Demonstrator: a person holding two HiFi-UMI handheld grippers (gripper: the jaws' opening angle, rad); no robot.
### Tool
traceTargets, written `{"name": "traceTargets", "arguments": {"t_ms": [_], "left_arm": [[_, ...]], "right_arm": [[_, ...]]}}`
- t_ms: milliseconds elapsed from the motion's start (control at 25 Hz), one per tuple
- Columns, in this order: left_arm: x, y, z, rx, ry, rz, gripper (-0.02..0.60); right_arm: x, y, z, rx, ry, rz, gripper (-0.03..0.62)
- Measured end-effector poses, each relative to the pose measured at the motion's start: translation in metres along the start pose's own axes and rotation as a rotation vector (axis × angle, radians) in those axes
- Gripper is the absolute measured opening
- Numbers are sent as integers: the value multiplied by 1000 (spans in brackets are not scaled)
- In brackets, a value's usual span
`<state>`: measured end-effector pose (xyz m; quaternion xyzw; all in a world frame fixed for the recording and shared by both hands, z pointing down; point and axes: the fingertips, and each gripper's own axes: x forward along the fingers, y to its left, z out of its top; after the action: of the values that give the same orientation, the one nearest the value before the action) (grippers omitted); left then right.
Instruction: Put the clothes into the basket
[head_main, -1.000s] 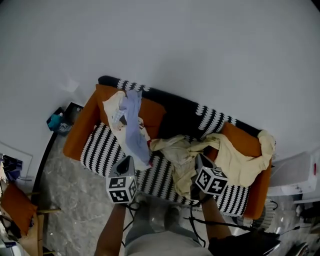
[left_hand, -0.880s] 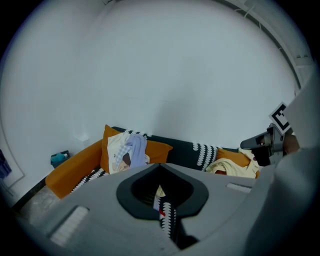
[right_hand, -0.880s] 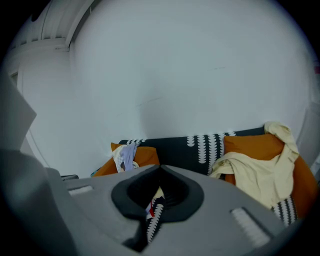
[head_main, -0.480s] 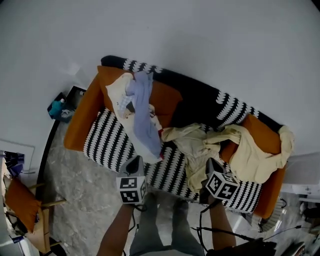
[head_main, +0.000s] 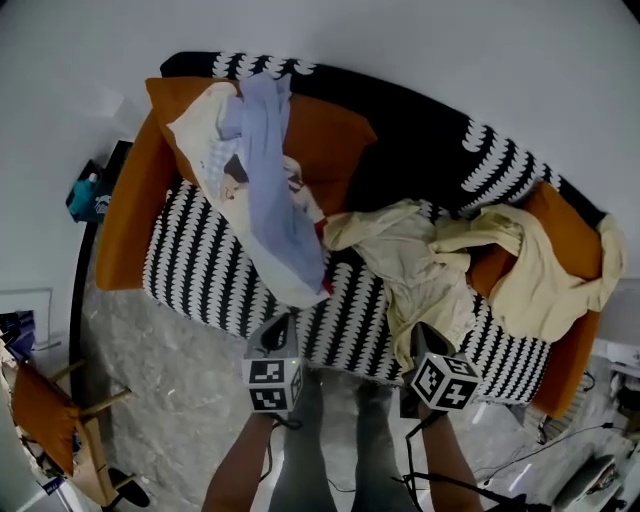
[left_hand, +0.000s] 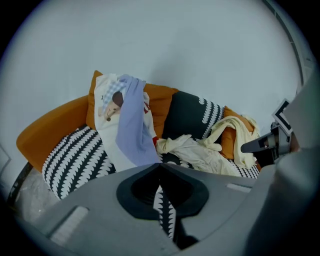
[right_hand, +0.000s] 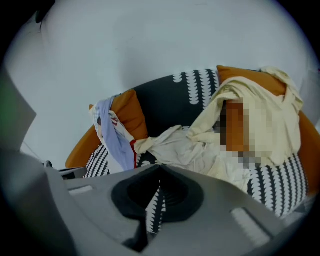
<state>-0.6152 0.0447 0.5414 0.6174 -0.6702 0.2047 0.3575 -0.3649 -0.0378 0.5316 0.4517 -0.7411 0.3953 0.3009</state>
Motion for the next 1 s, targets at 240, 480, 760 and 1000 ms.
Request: {"name": "traceTargets", "arguments": {"t_ms": [240,480,760,1000], "left_arm": [[45,-2,-34,34,41,-46,-5],[73,-17,-48,127,110,-130,-5],[94,-21,-57,191,169,-179,98],[116,-30,-75,334,276,-249,184]], "right_arm": [[19,-20,-32,5,48,-42,3],[26,-27,-41,46,57,-52,3],[28,-37,-44,66,66,-65,3],[27,-51,-54,90,79,-86,3]]}}
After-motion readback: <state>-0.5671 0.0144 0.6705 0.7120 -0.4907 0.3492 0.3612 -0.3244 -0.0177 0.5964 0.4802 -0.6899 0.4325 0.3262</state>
